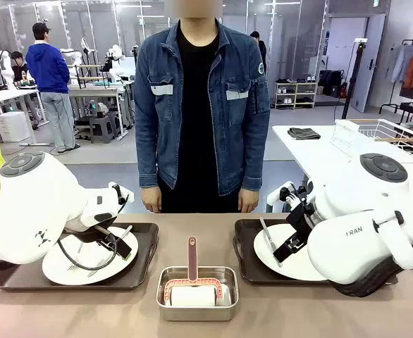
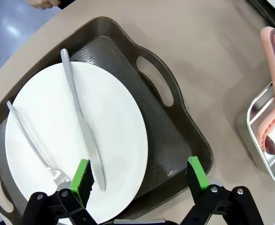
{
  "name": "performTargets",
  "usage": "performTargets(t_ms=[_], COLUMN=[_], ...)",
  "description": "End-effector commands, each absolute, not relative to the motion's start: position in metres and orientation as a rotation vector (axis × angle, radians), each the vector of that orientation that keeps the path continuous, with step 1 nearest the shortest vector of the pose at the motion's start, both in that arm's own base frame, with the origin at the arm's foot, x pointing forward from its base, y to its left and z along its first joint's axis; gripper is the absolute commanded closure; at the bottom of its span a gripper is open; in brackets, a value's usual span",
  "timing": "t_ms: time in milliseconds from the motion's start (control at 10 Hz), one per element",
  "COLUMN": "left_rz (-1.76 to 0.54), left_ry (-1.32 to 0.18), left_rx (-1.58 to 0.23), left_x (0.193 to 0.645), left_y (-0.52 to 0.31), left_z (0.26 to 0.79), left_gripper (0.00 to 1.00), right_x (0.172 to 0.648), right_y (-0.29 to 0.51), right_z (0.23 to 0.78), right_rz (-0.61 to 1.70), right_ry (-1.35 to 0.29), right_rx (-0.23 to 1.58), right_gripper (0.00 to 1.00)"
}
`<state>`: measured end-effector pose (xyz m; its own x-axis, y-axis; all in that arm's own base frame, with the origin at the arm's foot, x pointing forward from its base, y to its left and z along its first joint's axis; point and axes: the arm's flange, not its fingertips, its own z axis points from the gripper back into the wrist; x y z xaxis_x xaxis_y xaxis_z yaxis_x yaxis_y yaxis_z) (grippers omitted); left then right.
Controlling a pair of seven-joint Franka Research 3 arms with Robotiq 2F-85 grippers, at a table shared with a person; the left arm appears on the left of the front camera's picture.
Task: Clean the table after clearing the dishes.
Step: When the left (or right) Handle tray is removed, use the left hand (or right hand) to clean the left (or right) side of the table with the Lint Roller.
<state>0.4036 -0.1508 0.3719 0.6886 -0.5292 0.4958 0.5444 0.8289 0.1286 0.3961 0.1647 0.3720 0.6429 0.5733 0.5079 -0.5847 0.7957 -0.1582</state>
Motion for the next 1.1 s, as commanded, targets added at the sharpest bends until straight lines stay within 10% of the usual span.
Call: performTargets(t_ms=[0,1000], left_rz=[-0.601,-0.601], left_ry=[-0.545,-0.545], left_rx=[-0.030,-0.030], left_x=[0.4035,0.4034], left_y=[-0.1509,-0.1511], left_z=[0.3720,0.3719], left_gripper=[0.00,0.00], right_x=[0.3961,0.3963], right_y=[0.1647,0.1641], right_z=[0.3720,0.3720], right_rz=[0.659,0.660], right_ry=[-0.571,-0.571], right_rx=[0.021,0.020], right_gripper=[0.00,0.00])
